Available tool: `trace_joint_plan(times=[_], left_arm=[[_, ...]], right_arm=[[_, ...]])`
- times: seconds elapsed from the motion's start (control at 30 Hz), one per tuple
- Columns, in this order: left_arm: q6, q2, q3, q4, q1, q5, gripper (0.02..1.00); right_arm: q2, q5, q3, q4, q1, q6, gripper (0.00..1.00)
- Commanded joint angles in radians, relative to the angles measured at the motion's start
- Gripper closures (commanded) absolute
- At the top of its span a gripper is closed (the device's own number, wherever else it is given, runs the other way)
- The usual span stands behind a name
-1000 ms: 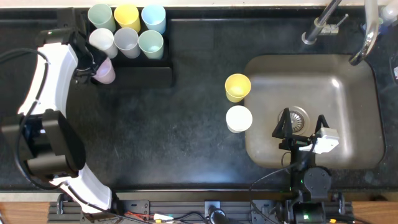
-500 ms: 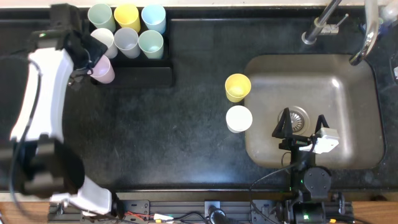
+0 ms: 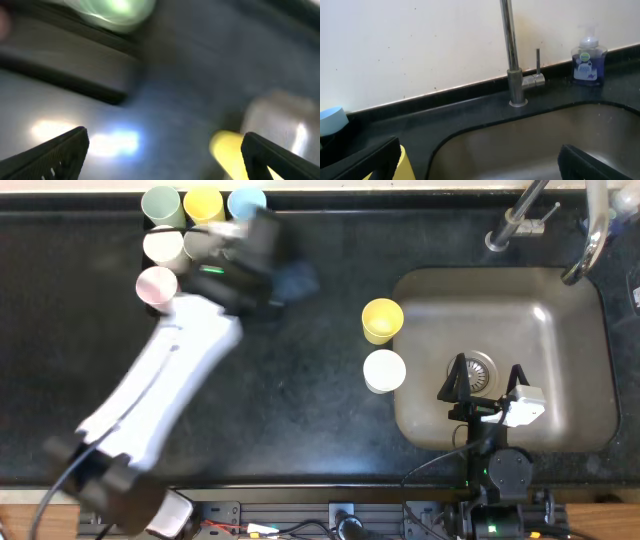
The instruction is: Store Cups
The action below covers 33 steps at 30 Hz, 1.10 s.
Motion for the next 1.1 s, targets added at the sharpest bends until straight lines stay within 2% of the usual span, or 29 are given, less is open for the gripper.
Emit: trace_joint_plan(times=[0.03, 0.17, 0.37, 1.1], left_arm=[[0.014, 0.094, 0.023, 0.053, -0.134, 0.018, 0.018], [0.014, 0.145, 0.050, 0.056, -0.182, 0.064, 0.018], [0.014, 0.188, 0.080, 0.056, -0.213, 0.068, 0.018], [0.014, 0.298, 0.099, 0.054, -0.192, 0.084, 0.036]], right_arm=[[-0.008, -0.006, -0.013, 0.006, -0.007, 0.004, 0.003], [-0.008, -0.006, -0.013, 0.006, -0.007, 0.004, 0.005], [-0.008, -0.006, -0.013, 0.006, -0.007, 0.004, 0.003], [-0.008, -0.006, -0.013, 0.006, -0.007, 0.004, 0.003]])
